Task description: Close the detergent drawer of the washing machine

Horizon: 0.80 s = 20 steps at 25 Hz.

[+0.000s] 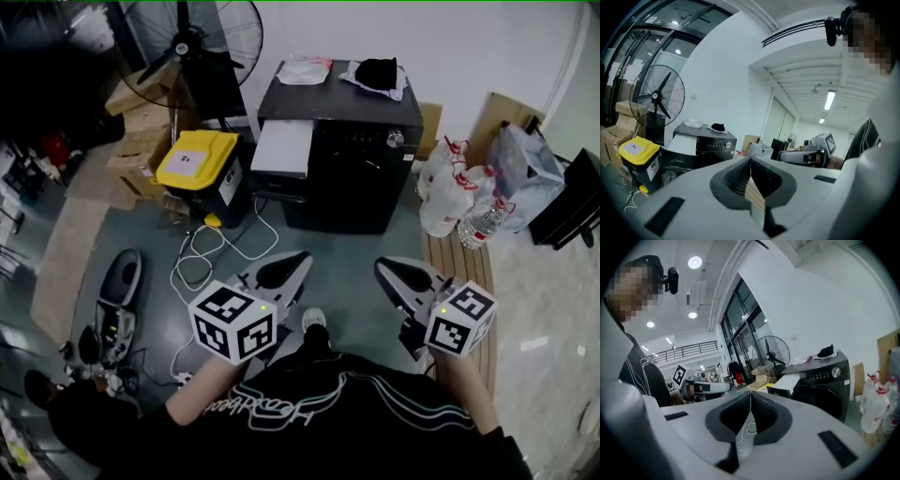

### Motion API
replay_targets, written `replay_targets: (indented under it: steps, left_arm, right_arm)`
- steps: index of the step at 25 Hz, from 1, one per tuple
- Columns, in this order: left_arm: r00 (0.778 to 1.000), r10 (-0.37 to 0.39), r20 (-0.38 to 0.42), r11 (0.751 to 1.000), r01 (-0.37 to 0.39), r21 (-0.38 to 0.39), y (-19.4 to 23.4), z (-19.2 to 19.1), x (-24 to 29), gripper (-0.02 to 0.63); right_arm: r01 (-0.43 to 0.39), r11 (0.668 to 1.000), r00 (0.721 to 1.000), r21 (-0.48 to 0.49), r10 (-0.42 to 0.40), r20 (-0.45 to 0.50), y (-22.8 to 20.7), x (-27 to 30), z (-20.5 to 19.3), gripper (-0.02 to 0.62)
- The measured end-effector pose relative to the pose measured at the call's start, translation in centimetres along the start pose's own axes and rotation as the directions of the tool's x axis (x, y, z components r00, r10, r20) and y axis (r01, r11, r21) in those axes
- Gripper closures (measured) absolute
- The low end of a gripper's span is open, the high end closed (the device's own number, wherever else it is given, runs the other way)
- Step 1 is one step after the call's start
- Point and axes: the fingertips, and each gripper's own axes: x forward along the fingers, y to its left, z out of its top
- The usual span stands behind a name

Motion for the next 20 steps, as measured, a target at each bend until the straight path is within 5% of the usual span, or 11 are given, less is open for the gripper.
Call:
replay_targets:
  steps: [20]
  left_arm:
    - [0.988, 0.136, -0.078, 0.974, -0.147, -0.175, 22.2, -0.3, 9.5, 0.581]
  right_arm:
    - [0.113, 0.979, 0.989, 0.168, -0.095, -0.109, -13.8, 13.9, 1.7, 0.567]
